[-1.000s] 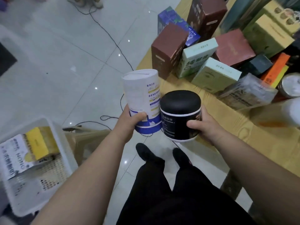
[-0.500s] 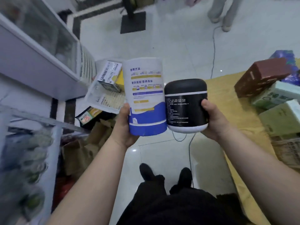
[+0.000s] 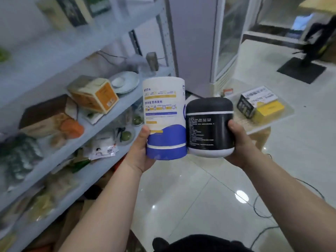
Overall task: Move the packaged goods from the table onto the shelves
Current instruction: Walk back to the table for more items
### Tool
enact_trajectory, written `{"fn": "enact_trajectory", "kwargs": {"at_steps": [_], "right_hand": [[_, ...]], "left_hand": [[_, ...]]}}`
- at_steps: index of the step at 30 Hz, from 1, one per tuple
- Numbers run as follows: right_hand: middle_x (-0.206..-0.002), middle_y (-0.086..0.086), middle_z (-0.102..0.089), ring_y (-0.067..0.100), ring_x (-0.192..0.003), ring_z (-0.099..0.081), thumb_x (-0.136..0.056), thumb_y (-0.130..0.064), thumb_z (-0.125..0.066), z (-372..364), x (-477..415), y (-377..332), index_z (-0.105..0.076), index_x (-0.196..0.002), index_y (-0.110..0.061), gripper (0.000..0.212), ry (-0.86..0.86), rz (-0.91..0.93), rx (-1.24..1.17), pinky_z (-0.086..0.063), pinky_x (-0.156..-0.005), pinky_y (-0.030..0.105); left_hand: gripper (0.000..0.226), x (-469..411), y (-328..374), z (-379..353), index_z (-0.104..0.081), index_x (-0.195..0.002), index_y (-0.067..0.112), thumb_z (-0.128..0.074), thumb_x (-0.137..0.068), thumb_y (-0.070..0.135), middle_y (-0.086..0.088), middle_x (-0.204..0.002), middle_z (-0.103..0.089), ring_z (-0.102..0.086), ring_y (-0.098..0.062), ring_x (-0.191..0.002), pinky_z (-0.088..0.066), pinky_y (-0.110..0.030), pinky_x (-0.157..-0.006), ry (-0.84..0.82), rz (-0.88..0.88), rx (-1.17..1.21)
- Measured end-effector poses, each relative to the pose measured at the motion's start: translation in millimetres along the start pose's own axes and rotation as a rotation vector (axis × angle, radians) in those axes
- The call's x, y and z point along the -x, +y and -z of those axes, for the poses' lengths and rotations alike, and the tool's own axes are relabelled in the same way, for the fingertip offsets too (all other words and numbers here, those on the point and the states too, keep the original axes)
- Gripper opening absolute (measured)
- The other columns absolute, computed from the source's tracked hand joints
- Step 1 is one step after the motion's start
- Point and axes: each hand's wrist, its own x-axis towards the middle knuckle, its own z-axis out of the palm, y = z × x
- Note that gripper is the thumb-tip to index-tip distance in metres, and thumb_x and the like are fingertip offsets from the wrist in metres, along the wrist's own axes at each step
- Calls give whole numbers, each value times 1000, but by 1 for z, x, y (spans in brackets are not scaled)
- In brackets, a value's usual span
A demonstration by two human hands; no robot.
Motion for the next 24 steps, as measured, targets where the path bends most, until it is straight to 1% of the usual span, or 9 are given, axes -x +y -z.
{"fn": "enact_trajectory", "kwargs": {"at_steps": [2, 4, 6, 9, 11, 15, 18, 20, 24], "right_hand": [[-132, 20, -64, 37, -123, -60, -61, -59, -88, -52, -31, 24, -60, -135, -10, 93, -91, -48, 17, -48, -102, 55], [-135, 25, -60, 43, -124, -57, -53, -59, -91, -106, -58, 47, -52, -141, -5, 111, -153, -101, 38, -50, -101, 59], [-137, 27, -58, 46, -128, -53, -52, -58, -91, -163, -81, 71, -49, -144, -4, 115, -262, -145, 48, -46, -104, 59], [-125, 21, -68, 38, -118, -64, -57, -56, -90, -246, -109, 106, -65, -131, -10, 91, -404, -145, 75, -55, -94, 51], [-121, 18, -70, 32, -111, -68, -58, -54, -91, -301, -122, 127, -63, -131, -9, 91, -511, -179, 59, -57, -88, 43], [-119, 16, -71, 30, -109, -69, -57, -51, -93, -402, -144, 167, -67, -125, -11, 83, -677, -209, 109, -58, -85, 41], [-115, 14, -73, 26, -104, -72, -44, -51, -97, -468, -160, 192, -57, -131, -7, 106, -729, -251, 156, -60, -80, 37], [-125, 14, -69, 29, -113, -68, -44, -51, -97, -509, -175, 209, -49, -140, -10, 116, -772, -257, 207, -59, -87, 40], [-127, 13, -68, 30, -114, -67, -47, -45, -96, -589, -204, 248, -51, -135, -20, 102, -903, -270, 283, -58, -87, 43]], "left_hand": [[96, 30, 30, 49, -66, -130, 19, -88, -51, 70, -10, -135, -65, -58, -33, -127, -42, -56, -111, 122, -54, 31], [79, 63, 61, 94, -76, -115, 23, -83, -52, 71, -8, -125, -71, -62, -34, -119, -33, -60, -116, 244, -75, 41], [83, 98, 89, 134, -78, -112, 23, -87, -45, 71, -6, -115, -75, -71, -29, -103, -47, -56, -104, 293, -138, 19], [109, 150, 129, 191, -60, -126, 14, -93, -37, 67, -6, -115, -75, -74, -23, -99, -61, -41, -78, 327, -300, -1], [111, 185, 154, 224, -57, -125, 14, -95, -34, 65, -2, -110, -77, -75, -18, -96, -61, -35, -74, 388, -360, -15], [108, 251, 194, 279, -62, -119, 15, -97, -29, 63, -1, -103, -78, -76, -16, -90, -61, -32, -69, 520, -484, -2], [108, 288, 219, 315, -64, -124, 13, -97, -33, 61, -4, -108, -77, -75, -19, -93, -61, -34, -70, 611, -573, -20], [117, 309, 232, 340, -55, -134, 9, -96, -38, 62, -7, -116, -74, -74, -22, -99, -62, -38, -73, 696, -624, -42], [113, 347, 254, 395, -45, -145, 8, -94, -55, 55, -16, -136, -63, -66, -30, -115, -58, -48, -92, 829, -771, -48]]}}
